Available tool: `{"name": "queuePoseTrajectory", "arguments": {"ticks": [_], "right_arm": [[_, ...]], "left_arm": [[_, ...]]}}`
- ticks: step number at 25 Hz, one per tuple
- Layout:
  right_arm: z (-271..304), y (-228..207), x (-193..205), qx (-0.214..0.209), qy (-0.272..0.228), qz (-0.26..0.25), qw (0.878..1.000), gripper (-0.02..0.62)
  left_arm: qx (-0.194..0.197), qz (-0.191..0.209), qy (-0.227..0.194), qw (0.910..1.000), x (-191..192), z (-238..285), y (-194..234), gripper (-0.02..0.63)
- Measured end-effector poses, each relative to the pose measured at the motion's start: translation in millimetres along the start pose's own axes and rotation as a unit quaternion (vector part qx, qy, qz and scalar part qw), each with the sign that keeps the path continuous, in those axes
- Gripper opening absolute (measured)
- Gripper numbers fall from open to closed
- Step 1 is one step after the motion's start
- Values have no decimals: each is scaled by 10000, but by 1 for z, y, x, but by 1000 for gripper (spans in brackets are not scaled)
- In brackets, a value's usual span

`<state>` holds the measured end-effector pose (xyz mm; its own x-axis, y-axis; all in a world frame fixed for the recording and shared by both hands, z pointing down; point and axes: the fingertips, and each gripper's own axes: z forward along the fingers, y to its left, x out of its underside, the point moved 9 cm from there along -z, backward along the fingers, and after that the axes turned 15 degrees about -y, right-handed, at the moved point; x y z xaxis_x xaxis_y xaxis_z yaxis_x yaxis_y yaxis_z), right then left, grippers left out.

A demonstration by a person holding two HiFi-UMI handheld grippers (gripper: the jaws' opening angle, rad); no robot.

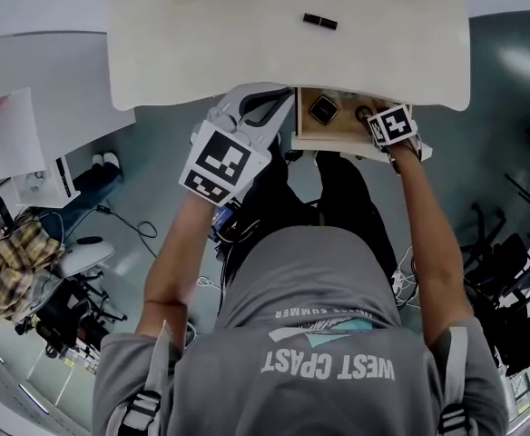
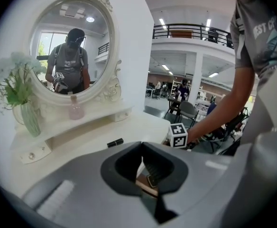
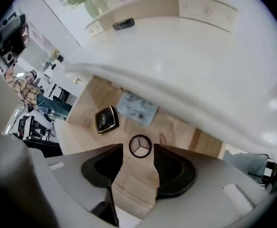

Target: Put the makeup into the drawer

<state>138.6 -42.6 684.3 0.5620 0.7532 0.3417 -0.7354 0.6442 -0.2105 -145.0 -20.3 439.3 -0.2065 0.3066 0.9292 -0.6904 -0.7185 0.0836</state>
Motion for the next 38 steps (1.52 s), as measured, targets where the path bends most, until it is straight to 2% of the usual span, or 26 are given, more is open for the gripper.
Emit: {"name": "queuePoseTrajectory", "arguments": {"ticks": [4, 6, 8, 14, 20, 30, 34, 38], "right_arm": [[-43, 15, -10, 58, -570, -10, 9984, 167], [-67, 23, -19, 99, -1044, -2, 9945, 108], [-98, 32, -29, 147, -1569, 25, 9875, 11], [-200, 59, -72, 350, -3040, -304, 9516, -2], [-287, 89, -100, 629, -4065, -469, 9103, -2], [-378, 138, -104, 942, -4996, -761, 8577, -2], [-396, 152, -99, 1040, -5181, -813, 8451, -2], [-398, 161, -87, 1054, -5270, -826, 8392, -2]], "left_arm": [[-54, 76, -99, 9999, -17, -13, -5, 2], [-69, 133, -173, 9997, -24, -17, -6, 2], [-77, 185, -247, 9995, -33, -24, -8, 2], [-49, 349, -509, 9981, -60, -42, -16, 2], [77, 541, -744, 9957, -80, -60, -28, 2], [268, 866, -1079, 9900, -102, -89, -45, 2], [322, 933, -1126, 9887, -103, -97, -52, 2], [331, 951, -1114, 9887, -93, -103, -61, 2]]}}
